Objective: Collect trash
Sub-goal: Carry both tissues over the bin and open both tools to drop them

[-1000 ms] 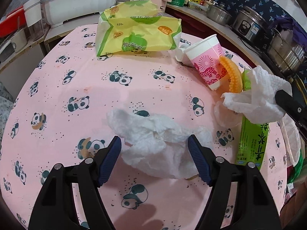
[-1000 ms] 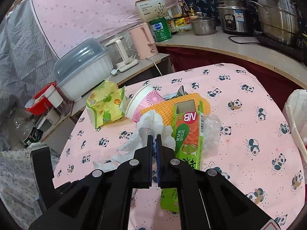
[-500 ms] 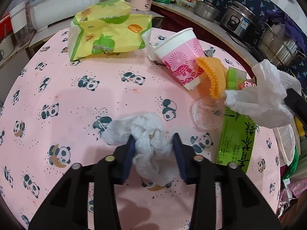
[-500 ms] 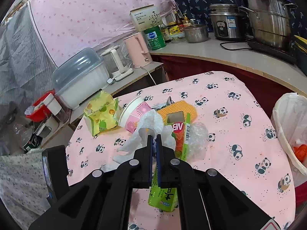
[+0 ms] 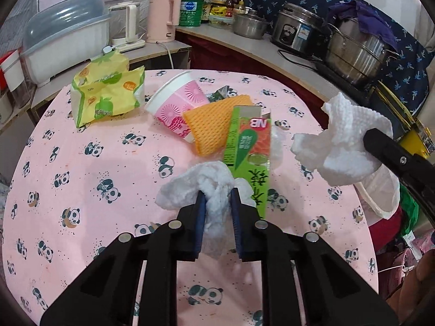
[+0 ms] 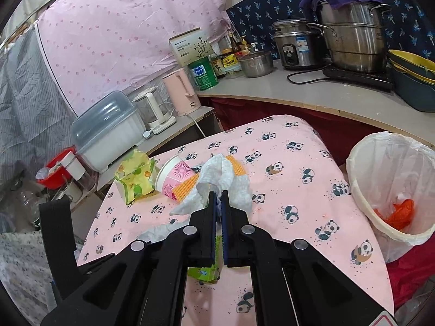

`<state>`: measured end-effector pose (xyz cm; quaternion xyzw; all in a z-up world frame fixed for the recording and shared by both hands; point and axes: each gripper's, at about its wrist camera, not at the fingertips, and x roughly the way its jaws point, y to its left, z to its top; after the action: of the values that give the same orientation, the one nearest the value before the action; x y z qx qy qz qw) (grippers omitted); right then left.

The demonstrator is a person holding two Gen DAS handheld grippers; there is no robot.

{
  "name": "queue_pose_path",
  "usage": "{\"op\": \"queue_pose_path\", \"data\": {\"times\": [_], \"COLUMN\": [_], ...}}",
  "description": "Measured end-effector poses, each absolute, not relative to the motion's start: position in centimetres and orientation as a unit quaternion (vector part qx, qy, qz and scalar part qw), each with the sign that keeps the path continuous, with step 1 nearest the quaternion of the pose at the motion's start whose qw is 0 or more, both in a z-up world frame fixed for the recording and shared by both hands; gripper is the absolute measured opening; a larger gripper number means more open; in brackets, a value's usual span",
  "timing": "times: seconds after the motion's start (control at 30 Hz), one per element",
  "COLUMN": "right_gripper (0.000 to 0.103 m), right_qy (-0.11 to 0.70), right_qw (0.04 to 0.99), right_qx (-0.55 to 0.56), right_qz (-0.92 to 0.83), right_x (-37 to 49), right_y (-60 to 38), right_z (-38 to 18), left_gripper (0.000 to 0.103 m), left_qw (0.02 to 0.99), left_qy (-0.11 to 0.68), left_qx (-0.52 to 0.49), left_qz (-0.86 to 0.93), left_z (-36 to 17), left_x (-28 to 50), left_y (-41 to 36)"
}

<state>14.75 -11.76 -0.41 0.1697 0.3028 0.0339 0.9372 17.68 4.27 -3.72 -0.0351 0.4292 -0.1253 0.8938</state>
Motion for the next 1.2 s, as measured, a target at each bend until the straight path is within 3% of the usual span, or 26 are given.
{"op": "queue_pose_path", "data": {"times": [0.57, 1.2], "right_gripper": [0.004, 0.004], "right_qy": [0.257, 0.247], "right_qw": [0.942, 0.925], "right_qx": [0.21, 0.245], "right_qz": [-0.06, -0.152], "right_x": [8.3, 4.5], "right_y": [-23.7, -34.1], "right_z": [1.7, -0.2], "left_gripper": [0.018, 0.018], "left_qw": [0.89, 0.862], "left_qy": [0.402, 0.399], "left_qx": [0.025, 0.077], "left_qz": [-0.216, -0.302], "left_z": [0.1, 0.2], "left_x": [14.3, 13.1], "left_y": [-8.9, -21.6]}}
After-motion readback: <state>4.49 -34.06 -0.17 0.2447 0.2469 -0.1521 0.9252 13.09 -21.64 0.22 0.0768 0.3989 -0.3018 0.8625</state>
